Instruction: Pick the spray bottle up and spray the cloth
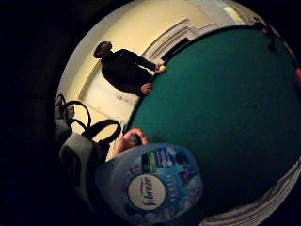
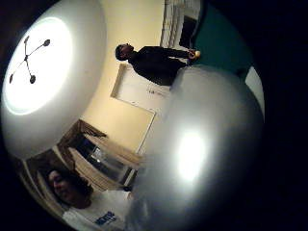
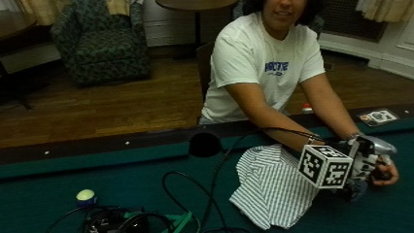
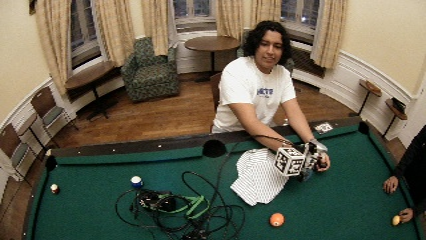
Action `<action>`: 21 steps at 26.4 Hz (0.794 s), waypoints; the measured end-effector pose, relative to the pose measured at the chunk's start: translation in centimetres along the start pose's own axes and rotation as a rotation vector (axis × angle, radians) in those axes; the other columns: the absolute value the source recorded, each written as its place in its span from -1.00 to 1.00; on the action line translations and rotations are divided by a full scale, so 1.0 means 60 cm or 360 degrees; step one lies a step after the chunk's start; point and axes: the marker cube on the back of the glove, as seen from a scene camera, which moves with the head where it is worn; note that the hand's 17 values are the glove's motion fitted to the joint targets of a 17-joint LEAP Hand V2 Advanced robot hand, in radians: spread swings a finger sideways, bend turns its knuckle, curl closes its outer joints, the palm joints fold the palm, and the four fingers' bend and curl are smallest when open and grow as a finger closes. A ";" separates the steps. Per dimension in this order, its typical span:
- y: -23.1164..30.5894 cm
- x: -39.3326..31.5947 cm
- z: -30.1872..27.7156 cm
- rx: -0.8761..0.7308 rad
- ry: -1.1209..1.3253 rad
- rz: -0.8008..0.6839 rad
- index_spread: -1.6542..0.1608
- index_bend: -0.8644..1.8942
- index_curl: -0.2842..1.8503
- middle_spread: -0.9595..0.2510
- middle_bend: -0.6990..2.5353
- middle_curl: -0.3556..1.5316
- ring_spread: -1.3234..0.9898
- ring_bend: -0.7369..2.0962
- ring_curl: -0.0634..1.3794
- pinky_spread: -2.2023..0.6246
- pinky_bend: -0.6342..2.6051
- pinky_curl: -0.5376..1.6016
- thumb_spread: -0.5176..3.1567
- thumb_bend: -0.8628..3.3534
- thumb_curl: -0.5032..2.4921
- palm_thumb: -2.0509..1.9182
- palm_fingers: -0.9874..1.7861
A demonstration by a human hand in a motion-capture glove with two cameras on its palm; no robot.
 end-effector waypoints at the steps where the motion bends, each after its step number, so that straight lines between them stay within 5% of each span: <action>1: -0.003 0.001 0.002 -0.0011 -0.0009 0.0002 0.48 -0.23 -0.30 0.27 -0.30 -0.14 -0.01 -0.17 -0.34 0.58 -0.53 -0.33 -0.20 -0.60 -0.37 0.40 0.53; 21: 0.025 0.042 -0.008 -0.0548 0.0085 0.0148 0.48 -0.23 -0.30 0.27 -0.30 -0.14 -0.01 -0.17 -0.34 0.58 -0.53 -0.33 -0.20 -0.60 -0.37 0.40 0.53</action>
